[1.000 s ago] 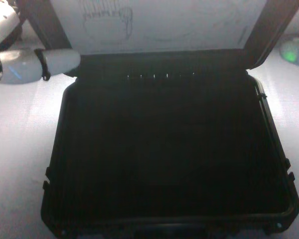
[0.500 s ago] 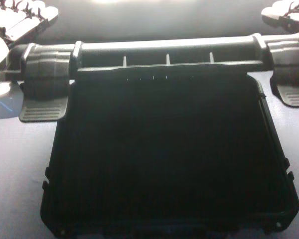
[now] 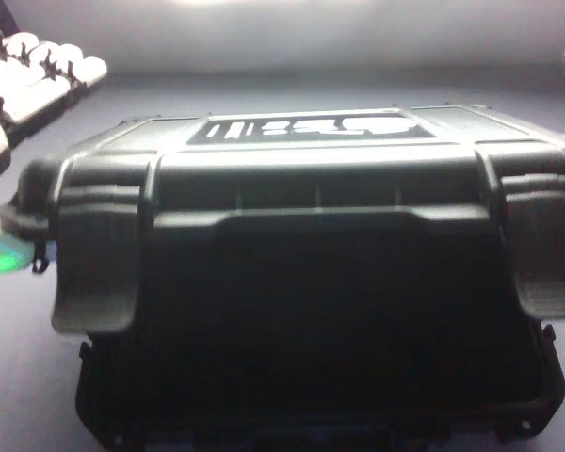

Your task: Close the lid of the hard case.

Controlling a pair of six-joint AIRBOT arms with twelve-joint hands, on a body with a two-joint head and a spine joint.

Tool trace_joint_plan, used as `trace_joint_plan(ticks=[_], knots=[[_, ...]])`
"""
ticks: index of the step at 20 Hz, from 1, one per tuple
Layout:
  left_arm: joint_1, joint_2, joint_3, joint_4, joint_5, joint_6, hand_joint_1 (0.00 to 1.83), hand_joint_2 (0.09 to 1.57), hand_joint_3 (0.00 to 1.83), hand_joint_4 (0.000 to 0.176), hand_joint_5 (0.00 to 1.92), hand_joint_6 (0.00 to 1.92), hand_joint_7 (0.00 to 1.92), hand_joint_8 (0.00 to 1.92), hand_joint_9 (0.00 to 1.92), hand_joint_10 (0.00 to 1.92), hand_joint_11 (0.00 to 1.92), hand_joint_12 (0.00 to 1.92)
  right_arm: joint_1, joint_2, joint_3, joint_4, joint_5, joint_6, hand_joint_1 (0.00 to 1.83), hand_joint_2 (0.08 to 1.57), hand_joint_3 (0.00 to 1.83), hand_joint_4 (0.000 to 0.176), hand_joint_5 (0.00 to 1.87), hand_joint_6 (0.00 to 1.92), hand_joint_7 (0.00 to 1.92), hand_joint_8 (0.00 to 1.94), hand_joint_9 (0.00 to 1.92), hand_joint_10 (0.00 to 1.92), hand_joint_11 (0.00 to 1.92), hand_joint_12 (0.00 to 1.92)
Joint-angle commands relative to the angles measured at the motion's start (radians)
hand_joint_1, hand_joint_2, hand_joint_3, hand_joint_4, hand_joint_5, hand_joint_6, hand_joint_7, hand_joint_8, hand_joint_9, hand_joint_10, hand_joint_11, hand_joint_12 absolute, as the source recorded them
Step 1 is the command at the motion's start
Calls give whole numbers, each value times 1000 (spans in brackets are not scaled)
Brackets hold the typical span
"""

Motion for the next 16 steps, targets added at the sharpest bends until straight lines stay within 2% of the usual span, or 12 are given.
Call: trace_joint_plan(ticks=[1, 3, 10, 15, 16], knots=[[1, 19, -2, -33, -169, -9, 0, 1088, 19, 0, 0, 0, 0, 0, 29, 6, 0, 0, 4, 5, -6, 20, 141, 6, 341, 1282, 0, 4, 128, 1, 66, 3, 28, 5, 16, 42], [57, 40, -27, -56, -216, -9, 0, 1109, 24, 0, 0, 0, 0, 0, 0, 0, 0, 0, -6, 9, -15, 21, 144, 6, 385, 1295, 3, 1, 127, 0, 59, 0, 32, 4, 16, 47], [260, 101, -95, -165, -372, -9, 0, 1139, 25, 0, 0, 0, 0, 0, 0, 0, 0, 0, -27, 15, -34, 21, 160, 6, 357, 1320, 8, 0, 97, 0, 55, 0, 37, 0, 20, 61], [385, 118, -127, -227, -493, -28, 5, 1146, 20, 0, 0, 0, 0, 0, 0, 0, 0, 0, -42, 18, -47, 21, 183, 6, 351, 1313, 0, 0, 92, 2, 57, 0, 32, 3, 7, 52], [412, 119, -133, -241, -521, -37, 19, 1148, 16, 0, 0, 0, 0, 0, 0, 0, 0, 0, -44, 16, -49, 21, 189, 6, 419, 1336, 4, 0, 82, 0, 49, 0, 17, 1, 0, 32]])
